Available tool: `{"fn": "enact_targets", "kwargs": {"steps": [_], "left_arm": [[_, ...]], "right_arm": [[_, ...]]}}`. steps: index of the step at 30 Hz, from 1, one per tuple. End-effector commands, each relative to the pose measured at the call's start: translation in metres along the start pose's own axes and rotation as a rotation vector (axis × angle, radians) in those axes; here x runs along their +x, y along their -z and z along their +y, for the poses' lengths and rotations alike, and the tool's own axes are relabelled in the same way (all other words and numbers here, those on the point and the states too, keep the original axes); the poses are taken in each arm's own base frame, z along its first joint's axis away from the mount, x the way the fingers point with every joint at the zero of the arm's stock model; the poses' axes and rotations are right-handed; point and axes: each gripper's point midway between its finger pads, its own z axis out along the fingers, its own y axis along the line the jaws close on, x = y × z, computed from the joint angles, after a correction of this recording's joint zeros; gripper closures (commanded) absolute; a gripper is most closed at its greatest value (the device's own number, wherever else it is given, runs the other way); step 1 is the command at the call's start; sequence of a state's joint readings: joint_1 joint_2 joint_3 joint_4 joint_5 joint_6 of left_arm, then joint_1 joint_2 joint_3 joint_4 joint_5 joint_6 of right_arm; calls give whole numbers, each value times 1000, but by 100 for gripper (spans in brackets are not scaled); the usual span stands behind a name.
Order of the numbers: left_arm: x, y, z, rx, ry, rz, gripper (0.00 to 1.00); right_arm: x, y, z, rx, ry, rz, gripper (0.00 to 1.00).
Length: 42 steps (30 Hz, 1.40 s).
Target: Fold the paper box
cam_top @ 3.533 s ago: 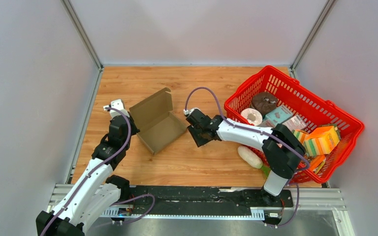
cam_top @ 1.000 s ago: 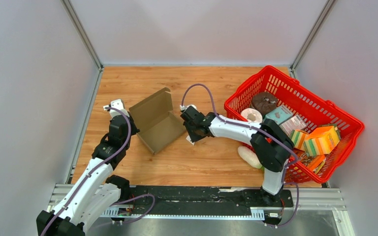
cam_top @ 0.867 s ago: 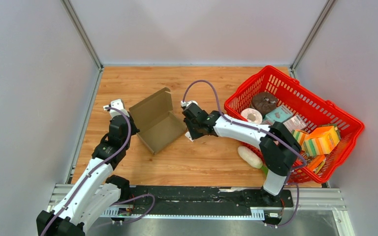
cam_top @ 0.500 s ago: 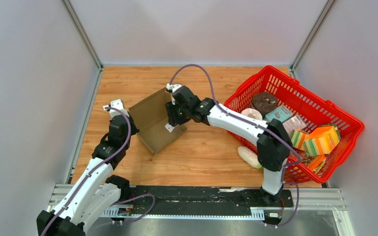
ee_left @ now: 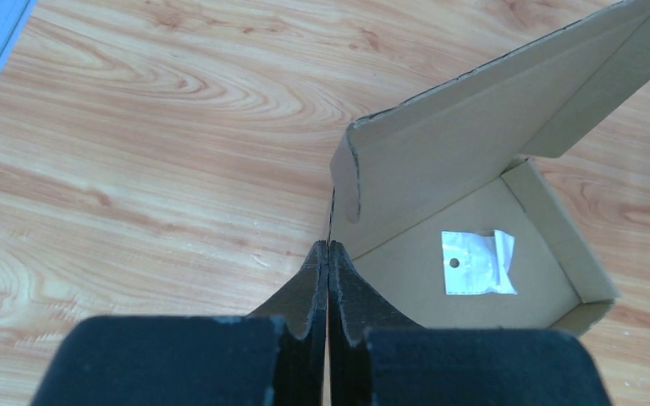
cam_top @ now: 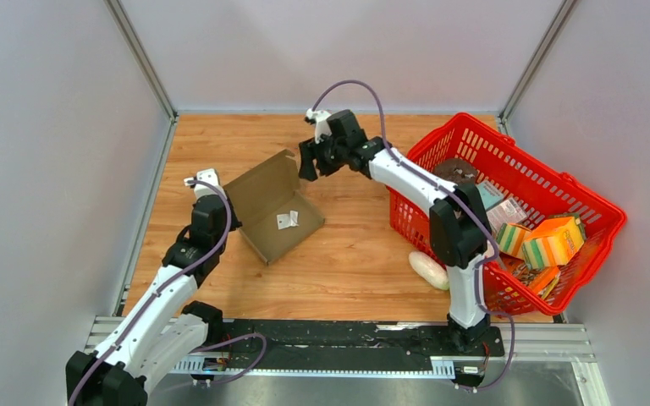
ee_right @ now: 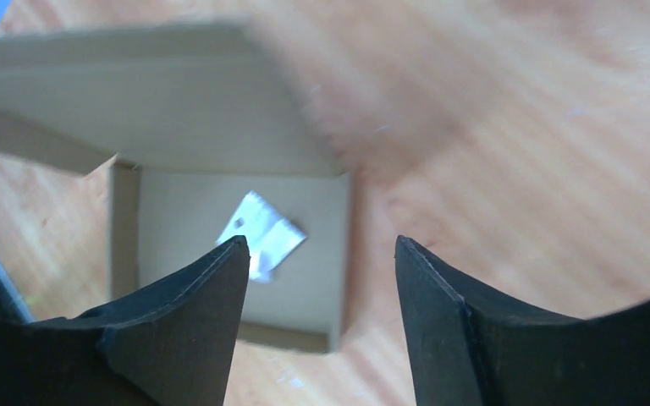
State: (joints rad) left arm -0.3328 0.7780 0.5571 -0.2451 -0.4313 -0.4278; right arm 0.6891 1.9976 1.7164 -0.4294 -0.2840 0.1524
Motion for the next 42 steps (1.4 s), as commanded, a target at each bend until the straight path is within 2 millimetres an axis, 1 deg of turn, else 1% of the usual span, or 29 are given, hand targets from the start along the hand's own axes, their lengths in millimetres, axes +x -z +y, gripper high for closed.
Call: {"fn": "enact_targets", "kwargs": {"steps": [1,2,5,7,8,12,15,17,18,19,20,23,24,25,26,27,29,30,31,32,33,34,35,36,37,38,40,41,42], "left_arm": [[-9,-5,-3,13,-64,-22,100],[-10,-5,-3,13,-79,-21,100],[-10,-6,-2,13,-111,-24,100],[-13,-7,-3,17,-125,-36,100],[-13,-8,-3,18,-132,-36,100],[-15,-8,-5,28,-148,-42,100],[-16,-9,-4,20,-159,-43,100],[-18,-9,-4,21,-165,-44,100],[-18,-10,-4,21,-167,-42,100],[-19,-10,-5,22,-164,-45,100],[-20,-11,-5,16,-159,-45,100],[-24,-14,-7,-2,-131,-29,100],[-26,-15,-8,-6,-127,-24,100],[-30,-18,-12,-11,-109,-19,100],[-32,-19,-10,-28,-103,-14,100],[-34,-21,-11,-37,-95,-14,100],[-45,-27,-16,-52,-51,-34,100],[-49,-30,-18,-57,-16,-45,100],[-51,-34,-23,-55,0,-48,100],[-59,-38,-29,-38,27,-77,100],[-59,-42,-31,-37,54,-84,100],[-55,-48,-33,-42,64,-77,100],[-61,-51,-35,-41,91,-107,100],[-59,-54,-35,-44,95,-110,100],[-55,-61,-36,-48,94,-114,100],[-61,-64,-38,-48,114,-156,100],[-51,-73,-35,-67,118,-154,100],[-54,-75,-35,-74,130,-180,100],[-46,-78,-37,-76,125,-170,100]], "right_arm": [[-37,-12,-24,-93,190,-92,36],[-35,-16,-27,-86,211,-88,40],[-41,-27,-32,-92,267,-115,45],[-42,-31,-27,-128,284,-134,45],[-52,-32,-24,-143,300,-176,46],[-56,-33,-8,-224,304,-207,47],[-59,-36,-3,-232,301,-216,48],[-59,-43,-10,-201,282,-213,55],[-64,-42,-5,-214,270,-221,57],[-63,-47,-7,-206,254,-220,59],[-63,-49,-6,-199,240,-218,65],[-67,-44,8,-209,251,-227,74],[-56,-48,5,-169,248,-218,76],[-69,-38,9,-155,272,-273,79],[-71,-36,10,-140,277,-291,93],[-73,-35,7,-104,270,-308,99],[-76,-30,8,-81,264,-332,100],[-76,-30,1,-27,256,-337,100],[-86,-23,0,-8,246,-390,100],[-86,-22,-1,6,230,-402,100],[-89,-19,-8,56,219,-423,100],[-98,-9,-9,84,216,-465,100],[-92,-9,-14,114,207,-463,100],[-94,-4,-20,161,183,-482,100],[-102,7,-21,182,172,-527,100],[-93,7,-28,215,154,-525,100],[-99,22,-31,260,122,-592,100],[-88,20,-34,273,111,-581,100],[-89,26,-34,289,99,-601,100]]}}
